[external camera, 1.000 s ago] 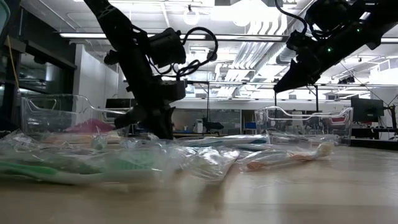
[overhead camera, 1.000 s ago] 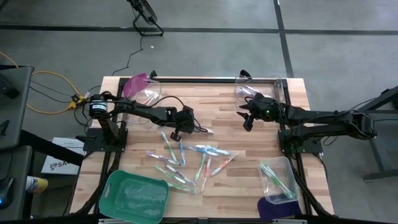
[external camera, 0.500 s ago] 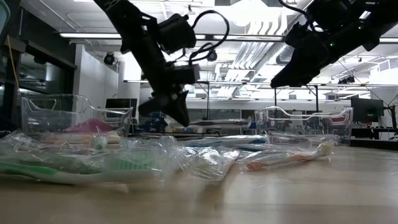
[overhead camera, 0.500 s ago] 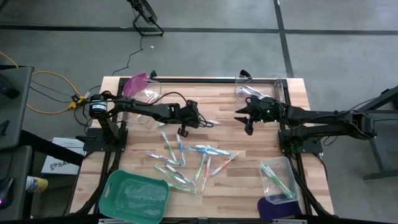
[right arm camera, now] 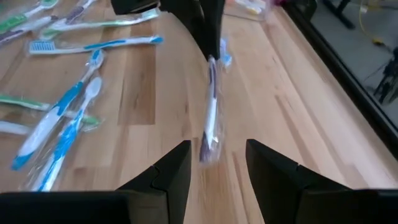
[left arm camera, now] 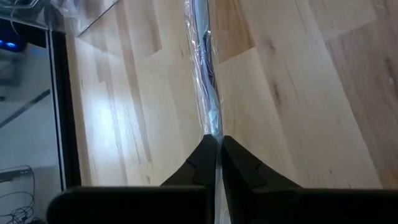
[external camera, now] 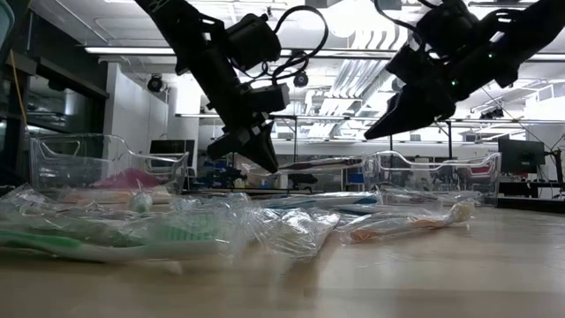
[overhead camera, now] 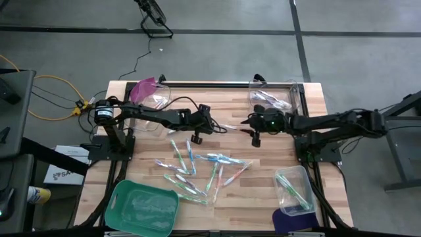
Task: Pick & Place Toothbrushes
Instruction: Put the purple toothbrush into the right transparent bin
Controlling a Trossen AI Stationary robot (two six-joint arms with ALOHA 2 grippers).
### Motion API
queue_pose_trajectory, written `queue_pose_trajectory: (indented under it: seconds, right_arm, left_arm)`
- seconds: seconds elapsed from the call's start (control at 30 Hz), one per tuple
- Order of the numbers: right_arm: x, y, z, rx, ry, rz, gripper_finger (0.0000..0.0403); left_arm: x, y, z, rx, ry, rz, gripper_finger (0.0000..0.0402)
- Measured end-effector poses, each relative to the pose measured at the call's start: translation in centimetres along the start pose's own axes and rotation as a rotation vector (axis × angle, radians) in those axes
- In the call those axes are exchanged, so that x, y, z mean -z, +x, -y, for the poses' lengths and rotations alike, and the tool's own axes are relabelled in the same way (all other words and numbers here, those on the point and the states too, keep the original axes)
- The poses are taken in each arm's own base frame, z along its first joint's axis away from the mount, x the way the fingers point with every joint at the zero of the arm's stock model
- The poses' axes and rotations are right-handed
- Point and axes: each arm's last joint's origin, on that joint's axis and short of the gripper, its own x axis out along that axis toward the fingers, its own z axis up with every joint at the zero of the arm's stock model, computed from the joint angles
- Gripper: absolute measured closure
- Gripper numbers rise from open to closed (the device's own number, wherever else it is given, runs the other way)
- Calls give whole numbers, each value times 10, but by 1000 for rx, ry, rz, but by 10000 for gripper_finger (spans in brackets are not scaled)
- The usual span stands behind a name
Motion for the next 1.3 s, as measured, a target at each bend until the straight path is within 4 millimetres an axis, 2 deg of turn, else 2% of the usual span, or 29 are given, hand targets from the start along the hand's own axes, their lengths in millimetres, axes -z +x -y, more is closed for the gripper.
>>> queue_pose_trajectory:
  seconds: [0.33,0.57,1.3]
  right_arm:
    - [5,27,-13,-27,-94,31,256]
    - [12,42,-14,114,-145,14,256]
    - [13,44,-15,84,-137,21,256]
  left_arm:
    - [0,0,0,1,0,-1,396]
    - [0,0,0,1,-9,0,396]
    - [-4,0,-2,3,-29,60,396]
